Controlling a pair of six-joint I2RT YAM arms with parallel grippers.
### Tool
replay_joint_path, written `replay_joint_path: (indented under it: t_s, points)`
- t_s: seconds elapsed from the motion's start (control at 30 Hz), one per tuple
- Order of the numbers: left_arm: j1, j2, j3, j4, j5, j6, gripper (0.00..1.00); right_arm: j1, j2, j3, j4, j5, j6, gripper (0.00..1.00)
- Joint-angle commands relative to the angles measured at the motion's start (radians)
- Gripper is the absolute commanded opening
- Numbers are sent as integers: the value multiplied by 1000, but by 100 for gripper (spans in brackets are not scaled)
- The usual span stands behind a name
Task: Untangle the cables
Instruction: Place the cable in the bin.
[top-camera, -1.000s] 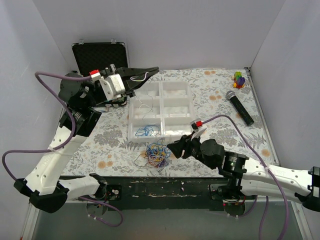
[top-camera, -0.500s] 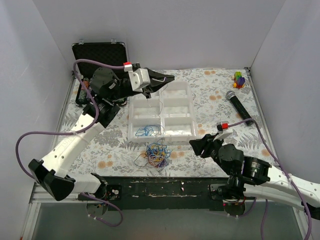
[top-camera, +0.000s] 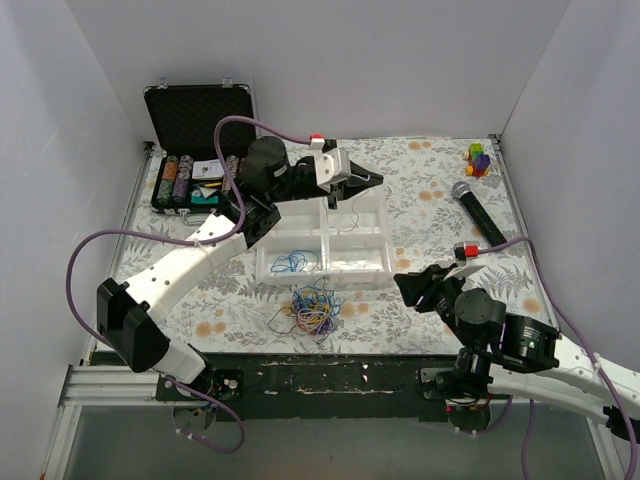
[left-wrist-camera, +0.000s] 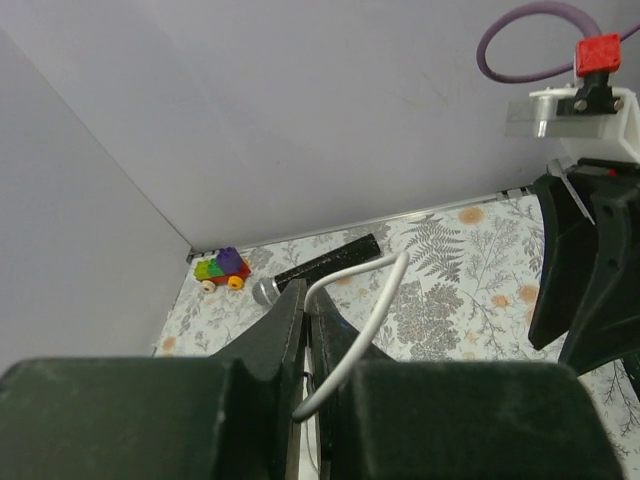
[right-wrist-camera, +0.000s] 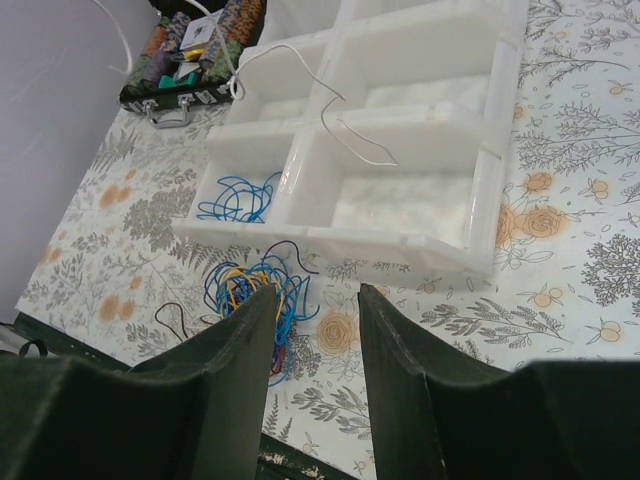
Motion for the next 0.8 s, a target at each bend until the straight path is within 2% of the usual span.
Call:
replay_joint_path:
  t_s: [0.0, 0.77]
  points:
    - [-22, 20, -19, 15, -14, 35, 0, 4, -36, 50, -4, 46, -24, 46]
    - [-66, 197, -133, 66, -66, 101, 0, 4, -69, 67, -64, 86, -29, 45]
